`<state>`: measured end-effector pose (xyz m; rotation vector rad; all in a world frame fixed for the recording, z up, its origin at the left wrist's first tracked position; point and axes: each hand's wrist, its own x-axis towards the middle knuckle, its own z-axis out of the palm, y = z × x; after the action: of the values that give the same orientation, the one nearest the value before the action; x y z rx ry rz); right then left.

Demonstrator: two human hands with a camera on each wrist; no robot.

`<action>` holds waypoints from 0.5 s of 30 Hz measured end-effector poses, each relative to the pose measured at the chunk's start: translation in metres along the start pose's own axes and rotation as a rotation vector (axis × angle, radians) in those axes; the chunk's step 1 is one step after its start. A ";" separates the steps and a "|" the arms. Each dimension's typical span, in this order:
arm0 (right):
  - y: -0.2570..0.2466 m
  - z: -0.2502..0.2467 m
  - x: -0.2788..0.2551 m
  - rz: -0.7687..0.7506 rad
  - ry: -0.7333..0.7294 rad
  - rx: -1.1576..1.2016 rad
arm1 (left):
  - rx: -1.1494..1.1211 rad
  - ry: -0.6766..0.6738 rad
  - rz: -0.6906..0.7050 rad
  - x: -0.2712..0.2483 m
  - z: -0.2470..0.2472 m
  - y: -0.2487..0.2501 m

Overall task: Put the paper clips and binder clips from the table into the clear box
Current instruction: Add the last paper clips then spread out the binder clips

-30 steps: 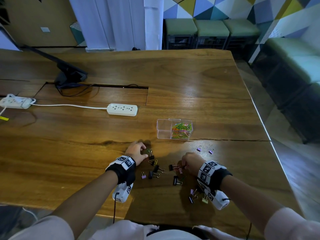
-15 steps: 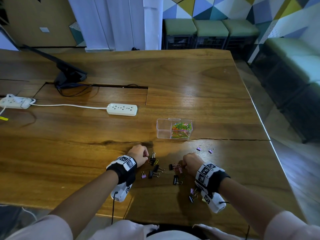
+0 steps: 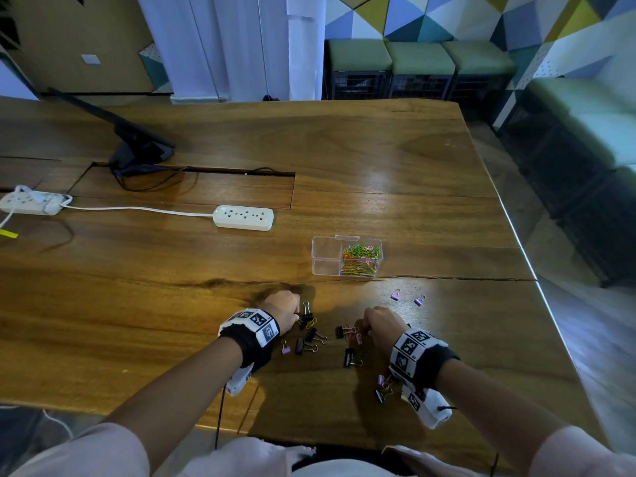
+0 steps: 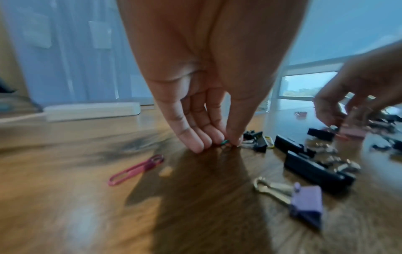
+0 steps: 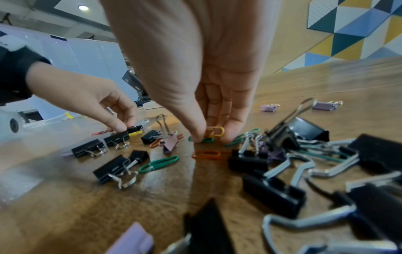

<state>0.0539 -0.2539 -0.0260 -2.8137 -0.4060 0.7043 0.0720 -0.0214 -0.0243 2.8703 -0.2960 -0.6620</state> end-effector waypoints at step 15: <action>-0.005 -0.010 0.001 -0.060 -0.056 -0.116 | -0.046 0.104 0.117 -0.005 -0.007 0.004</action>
<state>0.0586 -0.2504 -0.0170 -2.8805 -0.5561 0.7721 0.0701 -0.0231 -0.0152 2.8063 -0.4241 -0.4897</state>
